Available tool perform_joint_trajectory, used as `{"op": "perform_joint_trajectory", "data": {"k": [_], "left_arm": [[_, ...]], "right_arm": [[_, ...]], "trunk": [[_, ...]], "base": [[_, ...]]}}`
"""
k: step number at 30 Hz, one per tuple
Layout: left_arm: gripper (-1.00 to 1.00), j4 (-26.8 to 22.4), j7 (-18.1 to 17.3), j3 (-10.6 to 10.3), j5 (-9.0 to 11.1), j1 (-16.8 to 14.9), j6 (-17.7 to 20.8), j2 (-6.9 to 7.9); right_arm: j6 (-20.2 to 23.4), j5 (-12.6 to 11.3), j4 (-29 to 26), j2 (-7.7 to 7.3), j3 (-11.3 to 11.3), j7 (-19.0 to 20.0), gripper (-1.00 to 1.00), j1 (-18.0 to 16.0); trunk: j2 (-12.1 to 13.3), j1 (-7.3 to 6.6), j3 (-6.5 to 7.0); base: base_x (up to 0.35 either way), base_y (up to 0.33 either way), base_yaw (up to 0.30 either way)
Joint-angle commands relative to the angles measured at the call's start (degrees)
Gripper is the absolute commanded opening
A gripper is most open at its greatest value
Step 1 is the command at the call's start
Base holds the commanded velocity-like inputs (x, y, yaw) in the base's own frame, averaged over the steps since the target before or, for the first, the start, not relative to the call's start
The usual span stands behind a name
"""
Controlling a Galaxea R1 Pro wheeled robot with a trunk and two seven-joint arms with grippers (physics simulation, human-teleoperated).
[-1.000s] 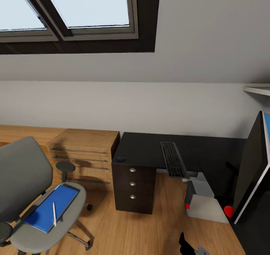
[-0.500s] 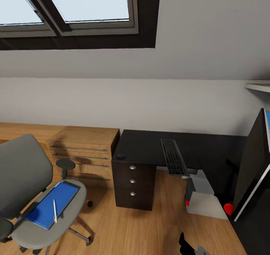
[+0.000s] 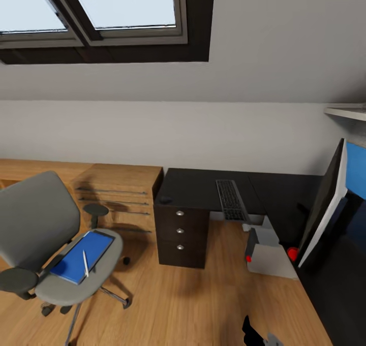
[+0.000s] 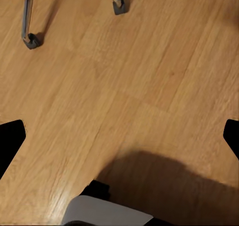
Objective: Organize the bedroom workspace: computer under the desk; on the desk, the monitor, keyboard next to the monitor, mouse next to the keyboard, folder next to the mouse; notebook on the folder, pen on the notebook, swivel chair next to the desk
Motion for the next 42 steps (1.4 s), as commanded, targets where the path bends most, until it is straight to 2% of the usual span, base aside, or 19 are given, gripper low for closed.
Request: {"op": "perform_joint_trajectory", "data": {"k": [1, 19, 28, 42], "left_arm": [[1.0, 0.0, 0.4, -0.4, 0.6, -0.1, -0.4, 0.05], [1.0, 0.0, 0.4, -0.4, 0.6, -0.1, -0.4, 0.05], [1.0, 0.0, 0.3, -0.4, 0.5, -0.1, -0.5, -0.02], [1.0, 0.0, 0.4, -0.4, 0.6, -0.1, -0.5, -0.04]], "right_arm": [[-0.2, -0.6, 0.1, 0.01, -0.1, 0.6, 1.0, -0.1], [-0.2, -0.6, 0.1, 0.01, -0.1, 0.6, 1.0, -0.1], [-0.2, -0.6, 0.1, -0.1, -0.1, 0.5, 1.0, -0.1], [-0.3, -0.6, 0.0, -0.16, -0.1, 0.5, 1.0, -0.1]], "trunk": [[-0.1, -0.03, -0.16], [-0.1, -0.03, -1.79], [-0.1, -0.03, -2.56], [5.6, -3.11, -0.22]], "base": [[-0.332, 0.0, 0.0], [-0.327, -0.03, 0.0], [-0.084, -0.046, 0.0], [-0.004, -0.002, 0.0]]}}
